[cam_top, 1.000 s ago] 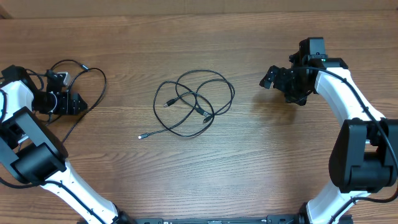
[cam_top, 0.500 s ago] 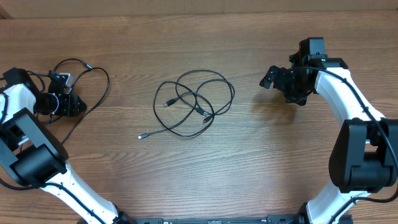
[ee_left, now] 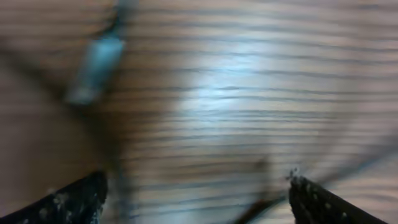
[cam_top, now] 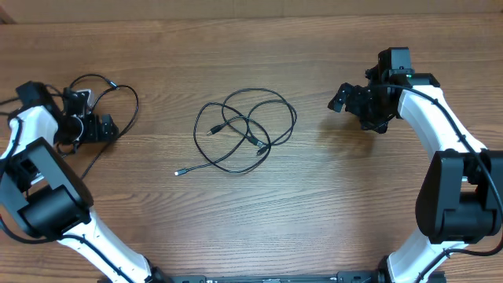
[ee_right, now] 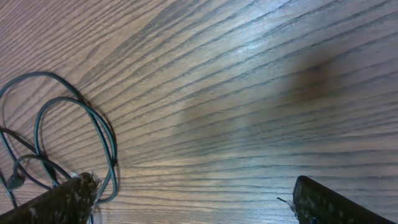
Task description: Untangle cables
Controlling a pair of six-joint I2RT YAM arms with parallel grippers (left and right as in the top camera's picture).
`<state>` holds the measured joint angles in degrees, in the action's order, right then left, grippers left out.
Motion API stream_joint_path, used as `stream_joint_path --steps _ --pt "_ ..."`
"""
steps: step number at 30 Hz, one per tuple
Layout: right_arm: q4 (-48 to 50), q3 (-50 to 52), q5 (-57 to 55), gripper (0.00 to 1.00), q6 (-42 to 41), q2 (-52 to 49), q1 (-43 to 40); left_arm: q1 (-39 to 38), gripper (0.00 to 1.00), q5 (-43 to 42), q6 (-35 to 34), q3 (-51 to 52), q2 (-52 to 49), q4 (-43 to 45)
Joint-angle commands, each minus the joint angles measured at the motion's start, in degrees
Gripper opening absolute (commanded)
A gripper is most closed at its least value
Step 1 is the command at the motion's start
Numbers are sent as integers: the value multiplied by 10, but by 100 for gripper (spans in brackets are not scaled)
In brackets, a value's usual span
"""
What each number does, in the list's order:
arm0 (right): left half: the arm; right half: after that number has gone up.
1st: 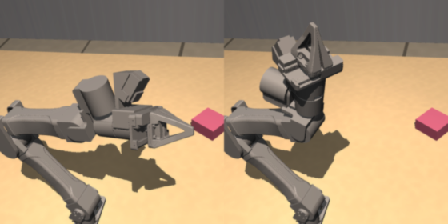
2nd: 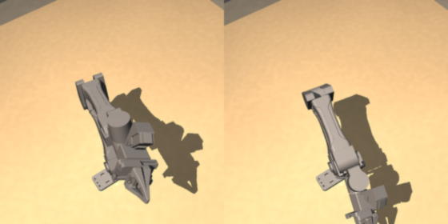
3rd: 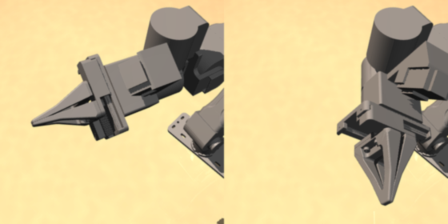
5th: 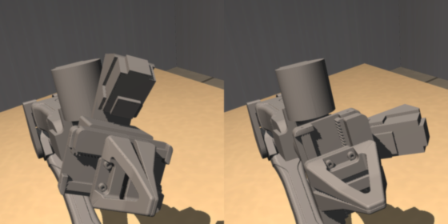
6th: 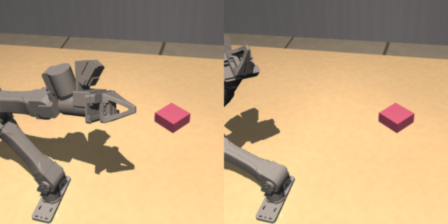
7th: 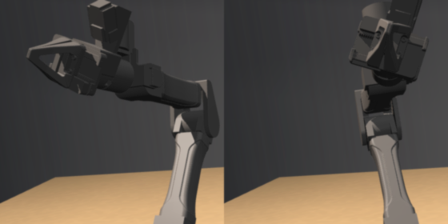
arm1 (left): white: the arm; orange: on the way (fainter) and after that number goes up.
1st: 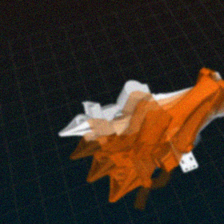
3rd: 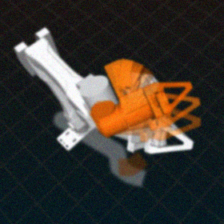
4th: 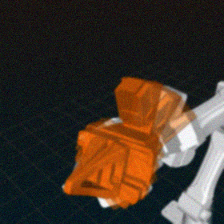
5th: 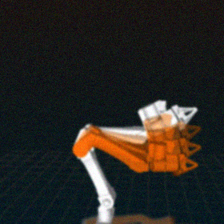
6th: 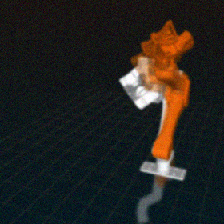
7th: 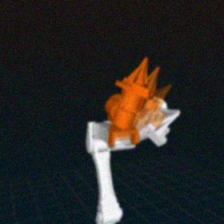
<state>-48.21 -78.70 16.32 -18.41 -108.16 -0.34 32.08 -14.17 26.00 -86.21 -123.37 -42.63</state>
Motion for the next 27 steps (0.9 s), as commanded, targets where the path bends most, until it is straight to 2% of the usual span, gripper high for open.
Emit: stream_joint_path --steps 1,3,6,8,9,10,13,16,19,27 --pt "2 4 3 100 -2 7 0 24 95 209 -107 8 -93 -40" --pt "2 4 3 100 -2 7 0 24 100 186 -110 -49 -70 -58" --pt "2 4 3 100 -2 7 0 21 100 147 -110 -106 -41 -71" --pt "2 4 3 100 -2 7 0 19 98 110 -110 -139 -20 -81" --pt "2 4 3 100 -2 7 0 18 93 82 -110 -153 -9 -86" --pt "2 4 3 100 -2 7 0 16 78 26 -111 -163 9 -86" --pt "2 4 3 100 -2 7 0 12 35 -75 -114 -163 27 -92" --pt "1 4 3 100 -2 7 0 5 14 -142 -121 -160 27 -120" --pt "2 4 3 100 -2 7 0 -6 9 -167 -121 -142 26 -141" --pt "2 4 3 100 -2 7 0 -50 13 -100 -121 -14 26 -88"
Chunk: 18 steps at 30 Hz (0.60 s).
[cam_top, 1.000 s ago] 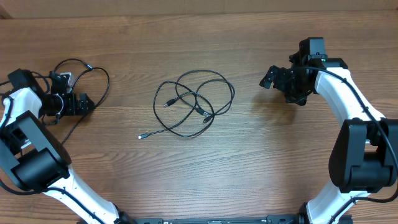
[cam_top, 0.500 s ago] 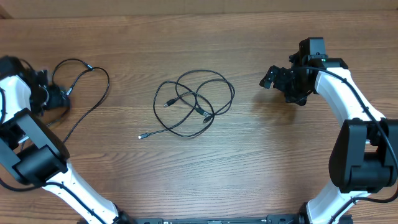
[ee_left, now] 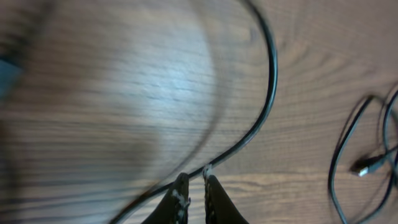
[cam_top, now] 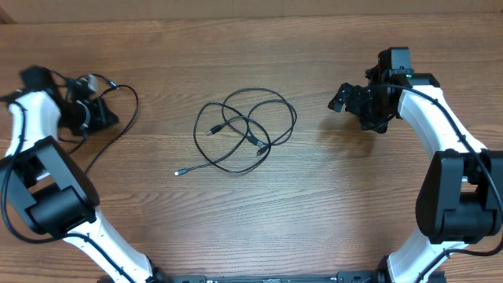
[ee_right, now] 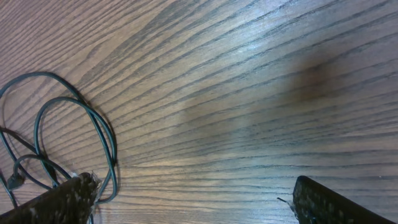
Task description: Untangle cables
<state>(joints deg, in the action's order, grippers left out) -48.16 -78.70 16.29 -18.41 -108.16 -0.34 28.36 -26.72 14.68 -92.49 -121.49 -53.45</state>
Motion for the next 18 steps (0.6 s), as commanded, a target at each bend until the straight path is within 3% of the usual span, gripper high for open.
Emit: stream_joint_path --steps 1,6,13,18 --pt "1 4 3 100 -2 7 0 -16 13 39 -8 66 7 35" --pt "1 4 3 100 -2 7 0 -21 16 96 -8 139 7 100" --pt "1 4 3 100 -2 7 0 -5 19 248 -75 161 7 142" --pt "1 4 3 100 -2 7 0 21 22 261 -81 162 7 159"
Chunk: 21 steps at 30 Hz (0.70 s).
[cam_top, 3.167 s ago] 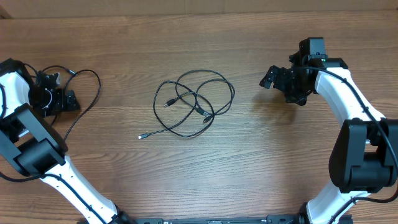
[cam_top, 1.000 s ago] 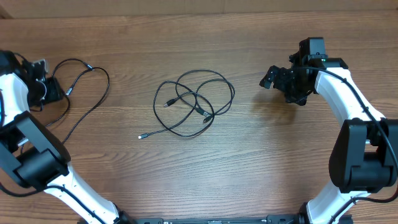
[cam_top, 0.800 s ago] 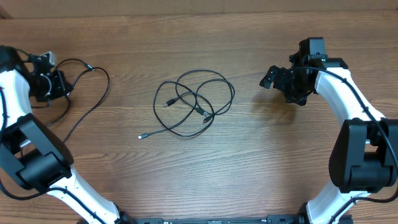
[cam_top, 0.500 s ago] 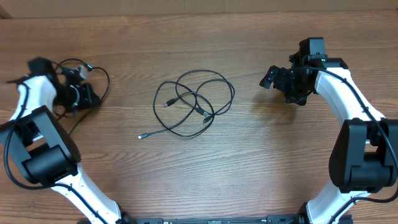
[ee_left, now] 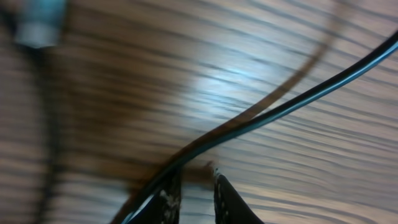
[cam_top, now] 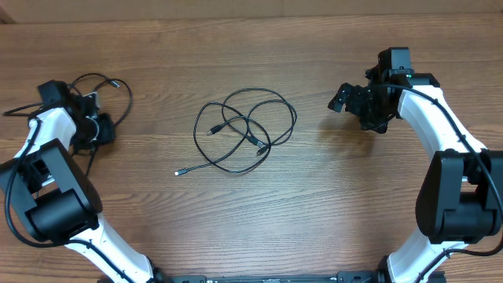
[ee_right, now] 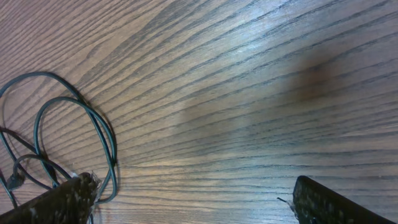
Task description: Untangle cables
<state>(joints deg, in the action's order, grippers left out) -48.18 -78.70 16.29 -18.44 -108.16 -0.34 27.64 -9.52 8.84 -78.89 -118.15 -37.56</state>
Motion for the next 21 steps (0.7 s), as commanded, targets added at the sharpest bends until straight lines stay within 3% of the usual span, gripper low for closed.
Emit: stream_joint_path --steps 1,14,18,21 --pt "1 4 3 100 -2 7 0 37 22 89 -22 26 -26 4" --pt "1 4 3 100 -2 7 0 128 23 63 -23 26 -26 43" --pt "1 4 3 100 -2 7 0 132 24 1 -23 26 -26 45" --pt "1 4 3 100 -2 7 0 128 28 -87 -64 26 -26 28"
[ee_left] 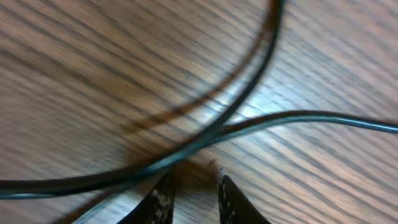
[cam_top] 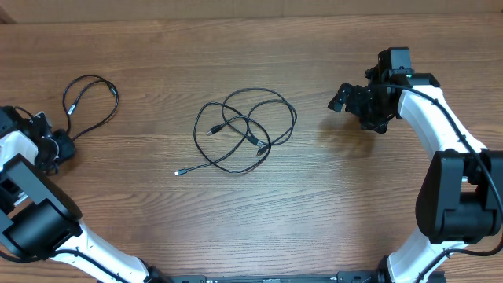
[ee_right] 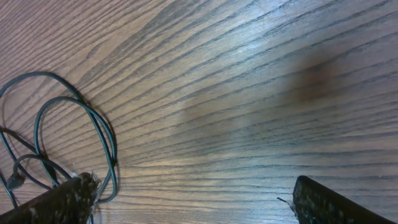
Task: Untangle cables
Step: 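Move the left gripper back right toward the center pile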
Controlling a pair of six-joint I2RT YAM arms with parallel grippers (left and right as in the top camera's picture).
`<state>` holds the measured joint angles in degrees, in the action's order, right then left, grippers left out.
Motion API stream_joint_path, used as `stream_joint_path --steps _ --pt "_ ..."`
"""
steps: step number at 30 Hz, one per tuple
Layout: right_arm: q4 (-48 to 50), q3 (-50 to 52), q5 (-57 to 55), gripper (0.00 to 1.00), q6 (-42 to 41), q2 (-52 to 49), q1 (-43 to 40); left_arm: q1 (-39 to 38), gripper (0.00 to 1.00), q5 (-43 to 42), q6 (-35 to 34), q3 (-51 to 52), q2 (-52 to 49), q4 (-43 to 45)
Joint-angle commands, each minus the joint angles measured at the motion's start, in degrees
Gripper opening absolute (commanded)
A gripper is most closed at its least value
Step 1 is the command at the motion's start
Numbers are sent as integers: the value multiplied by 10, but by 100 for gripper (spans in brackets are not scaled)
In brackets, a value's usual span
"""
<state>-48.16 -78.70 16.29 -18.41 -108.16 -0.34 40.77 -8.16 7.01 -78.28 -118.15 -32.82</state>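
A tangle of thin black cables lies at the table's middle, its loops also showing at the left of the right wrist view. One separate black cable stretches from a loop at the far left down to my left gripper. In the left wrist view that cable crosses right at the nearly closed fingertips of the left gripper, which is shut on it. My right gripper hovers open to the right of the tangle, nothing between its fingers.
The wooden table spreads wide around the tangle. A small plug end of the tangle points toward the front left. The left arm sits at the table's left edge.
My left gripper has moved left and toward the front, to the table's left edge. The separate cable has been drawn out behind it into a longer, flatter run. The right arm is unchanged.
My left gripper was open beside a bunched cable at the far left. It then was shut at that cable, which shifted with it. Now the cable lies stretched toward the left edge, apart from the central tangle. The right gripper stayed open and still.
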Motion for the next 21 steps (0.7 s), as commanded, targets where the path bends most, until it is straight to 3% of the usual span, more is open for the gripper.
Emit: stream_joint_path --steps 1,4,8,15,21 --pt "1 4 3 100 -2 7 0 -7 34 -150 -82 19 -26 -36" --pt "1 4 3 100 -2 7 0 -17 34 -234 -96 19 -26 -68" --pt "1 4 3 100 -2 7 0 -39 22 -304 -94 19 -26 -117" --pt "1 4 3 100 -2 7 0 -112 9 -320 -97 19 -10 -149" --pt "1 4 3 100 -2 7 0 -196 9 -289 -130 19 66 -143"
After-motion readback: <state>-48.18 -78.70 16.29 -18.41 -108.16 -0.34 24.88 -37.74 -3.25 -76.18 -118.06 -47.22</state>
